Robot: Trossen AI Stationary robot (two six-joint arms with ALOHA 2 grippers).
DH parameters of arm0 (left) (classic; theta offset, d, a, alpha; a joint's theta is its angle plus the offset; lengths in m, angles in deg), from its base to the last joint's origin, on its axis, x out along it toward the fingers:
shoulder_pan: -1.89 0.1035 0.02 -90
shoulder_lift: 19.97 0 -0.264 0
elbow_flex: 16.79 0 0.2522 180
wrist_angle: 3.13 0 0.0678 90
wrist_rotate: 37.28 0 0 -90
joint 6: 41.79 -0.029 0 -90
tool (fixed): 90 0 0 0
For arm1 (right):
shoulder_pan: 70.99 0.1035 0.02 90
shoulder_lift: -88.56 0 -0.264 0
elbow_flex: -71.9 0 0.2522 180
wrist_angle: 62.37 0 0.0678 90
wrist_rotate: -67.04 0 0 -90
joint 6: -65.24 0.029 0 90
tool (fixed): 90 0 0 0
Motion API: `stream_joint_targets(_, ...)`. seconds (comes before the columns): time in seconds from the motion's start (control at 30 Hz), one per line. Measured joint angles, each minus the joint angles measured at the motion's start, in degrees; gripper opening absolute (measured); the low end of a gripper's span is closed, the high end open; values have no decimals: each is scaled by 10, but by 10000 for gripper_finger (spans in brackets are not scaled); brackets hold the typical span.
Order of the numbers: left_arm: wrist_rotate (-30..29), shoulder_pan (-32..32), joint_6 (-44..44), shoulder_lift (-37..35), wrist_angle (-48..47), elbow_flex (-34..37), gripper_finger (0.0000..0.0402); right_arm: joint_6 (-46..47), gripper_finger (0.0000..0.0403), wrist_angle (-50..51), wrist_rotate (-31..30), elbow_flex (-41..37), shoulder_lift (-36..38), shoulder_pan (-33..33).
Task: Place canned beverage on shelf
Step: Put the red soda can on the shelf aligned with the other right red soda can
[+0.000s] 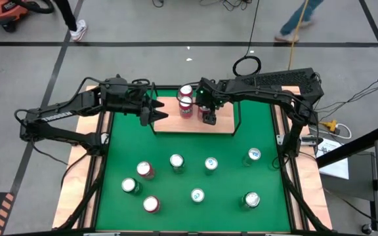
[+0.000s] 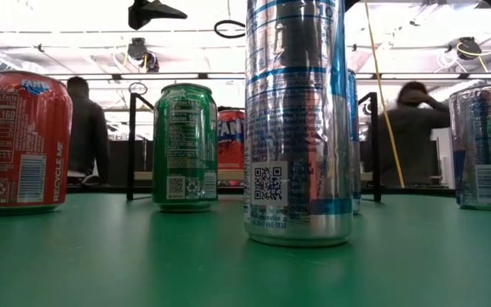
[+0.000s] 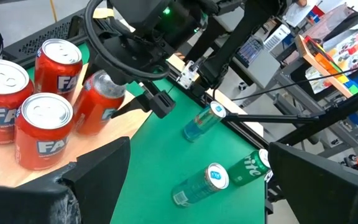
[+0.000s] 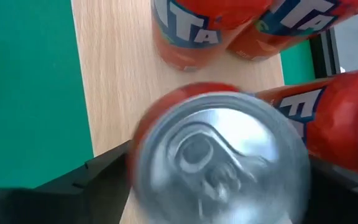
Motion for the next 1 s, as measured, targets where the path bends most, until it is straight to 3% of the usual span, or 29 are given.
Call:
stream_joint_targets(0.27,-2,0,-8,0,0,0,384,-14,340,0,-3,0,0,0)
stream_joint_targets(0.47,-3,0,-8,0,0,0,384,-11,340,-3,-36,11,40,2)
stream_joint_targets(0.77,-3,0,-8,0,0,0,384,74,340,50,-43,71,102,10)
stream_joint_targets(1.0,-11,2,-8,0,0,0,384,87,295,90,-4,68,111,63)
